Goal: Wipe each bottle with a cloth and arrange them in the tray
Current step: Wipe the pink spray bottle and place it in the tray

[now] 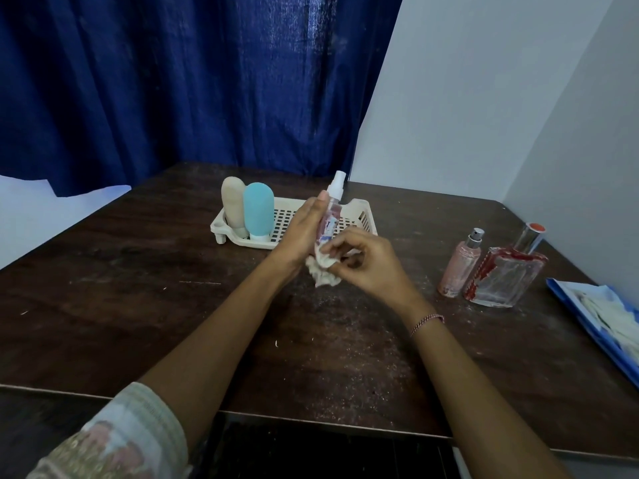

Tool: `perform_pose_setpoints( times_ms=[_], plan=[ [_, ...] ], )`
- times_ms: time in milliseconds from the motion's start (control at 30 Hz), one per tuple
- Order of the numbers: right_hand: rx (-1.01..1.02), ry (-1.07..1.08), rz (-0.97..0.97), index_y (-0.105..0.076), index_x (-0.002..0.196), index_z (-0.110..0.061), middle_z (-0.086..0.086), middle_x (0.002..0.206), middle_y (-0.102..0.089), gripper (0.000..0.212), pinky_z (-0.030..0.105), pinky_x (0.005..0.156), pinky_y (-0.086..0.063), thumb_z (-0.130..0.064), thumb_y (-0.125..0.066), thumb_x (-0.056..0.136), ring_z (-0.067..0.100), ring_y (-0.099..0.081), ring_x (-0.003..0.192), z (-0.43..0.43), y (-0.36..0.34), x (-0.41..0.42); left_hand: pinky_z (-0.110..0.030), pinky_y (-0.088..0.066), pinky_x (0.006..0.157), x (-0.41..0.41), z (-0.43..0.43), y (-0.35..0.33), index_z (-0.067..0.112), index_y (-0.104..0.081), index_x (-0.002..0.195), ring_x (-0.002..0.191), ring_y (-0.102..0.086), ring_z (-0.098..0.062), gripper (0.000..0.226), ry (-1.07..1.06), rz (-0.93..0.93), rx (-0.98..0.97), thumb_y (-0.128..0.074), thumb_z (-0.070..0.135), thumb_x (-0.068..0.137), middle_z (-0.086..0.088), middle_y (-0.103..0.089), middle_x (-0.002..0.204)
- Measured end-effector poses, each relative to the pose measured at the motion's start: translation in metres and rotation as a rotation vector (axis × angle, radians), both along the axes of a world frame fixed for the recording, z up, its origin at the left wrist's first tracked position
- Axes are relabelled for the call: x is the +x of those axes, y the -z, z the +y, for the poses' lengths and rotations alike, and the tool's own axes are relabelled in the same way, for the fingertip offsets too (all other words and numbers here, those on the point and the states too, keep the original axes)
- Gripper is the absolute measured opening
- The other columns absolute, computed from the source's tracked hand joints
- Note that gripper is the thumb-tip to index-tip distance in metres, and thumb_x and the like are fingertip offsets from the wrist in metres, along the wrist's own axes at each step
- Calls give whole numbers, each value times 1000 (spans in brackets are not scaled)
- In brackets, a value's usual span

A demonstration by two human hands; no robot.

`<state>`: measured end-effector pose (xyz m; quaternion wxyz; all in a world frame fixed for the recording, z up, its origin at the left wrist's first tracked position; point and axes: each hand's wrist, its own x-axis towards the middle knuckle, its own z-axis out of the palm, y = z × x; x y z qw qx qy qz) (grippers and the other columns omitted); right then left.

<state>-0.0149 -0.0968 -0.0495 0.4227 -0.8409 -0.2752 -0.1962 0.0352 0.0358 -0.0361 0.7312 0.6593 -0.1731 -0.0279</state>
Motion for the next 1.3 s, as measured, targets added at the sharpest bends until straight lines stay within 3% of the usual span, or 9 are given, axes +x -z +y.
perform_pose_setpoints(
  times_ms=[300, 433, 533, 700, 800, 900, 1067, 1200, 1300],
  plan=[
    [-303, -52, 248, -71, 103, -14, -2, 95, -61, 23, 9, 72, -42, -10, -70, 81, 1, -55, 82, -11, 6, 3, -18, -56, 69, 2, 5, 4, 15, -58, 121, 78, -68, 0, 40, -62, -36, 42, -37, 40, 99, 5, -65, 100],
    [-1, 66, 337, -69, 101, -18, -5, 105, -63, 18, 16, 77, -45, -12, -57, 89, 7, -57, 97, -13, -2, 0, -21, -55, 77, 3, 6, 6, 15, -55, 127, 96, -63, -9, 47, -45, 7, 55, -35, 46, 97, -3, -62, 116],
    [236, 216, 304, -62, 101, -15, -8, 98, -61, 11, 19, 71, -46, -17, -59, 90, 9, -57, 87, -12, -1, 5, -30, -52, 88, 2, 7, 7, 15, -53, 130, 107, -59, -13, 51, -42, 32, 63, -33, 48, 97, -6, -58, 125],
    [238, 130, 337, -57, 120, -13, -5, 107, -65, 38, 22, 87, -51, -22, -68, 84, 7, -62, 98, 3, 9, 11, -36, -50, 94, -7, 8, 7, 15, -55, 127, 113, -58, -19, 47, 17, 29, 52, -32, 45, 98, -8, -58, 126],
    [249, 143, 304, -62, 116, -11, 1, 104, -70, 36, 31, 88, -52, -21, -69, 83, 14, -65, 96, 8, 9, 15, -37, -50, 94, -9, 12, 7, 15, -50, 132, 113, -58, -20, 49, -16, 17, 86, -34, 46, 97, -8, -57, 127],
    [275, 143, 292, -67, 108, -12, 0, 95, -72, 29, 23, 81, -53, -16, -73, 80, 8, -67, 87, 15, -1, 19, -37, -50, 95, -12, 16, 6, 19, -50, 132, 113, -58, -19, 53, -71, 7, 112, -38, 54, 94, -7, -57, 127],
    [268, 194, 279, -67, 105, -12, -2, 88, -70, 33, 16, 75, -52, -16, -77, 74, 5, -66, 83, 38, -15, 34, -16, -48, 73, -13, 29, 3, 19, -64, 107, 103, -58, -11, 28, -286, -136, 41, -43, 36, 98, -4, -60, 112],
    [312, 227, 213, -63, 100, -15, -8, 85, -67, 31, 10, 69, -49, -18, -78, 73, 1, -63, 81, 48, -14, 41, -10, -49, 67, -18, 38, 1, 9, -63, 114, 92, -63, 5, 24, -372, -281, 21, -53, 21, 95, 2, -65, 105],
    [318, 310, 185, -62, 98, -19, -5, 88, -68, 33, 18, 74, -52, -26, -79, 71, 6, -64, 84, 48, -13, 49, -4, -46, 69, -16, 37, 5, 7, -62, 118, 87, -61, 12, 26, -459, -399, 176, -54, 18, 95, 8, -64, 102]
  ],
)
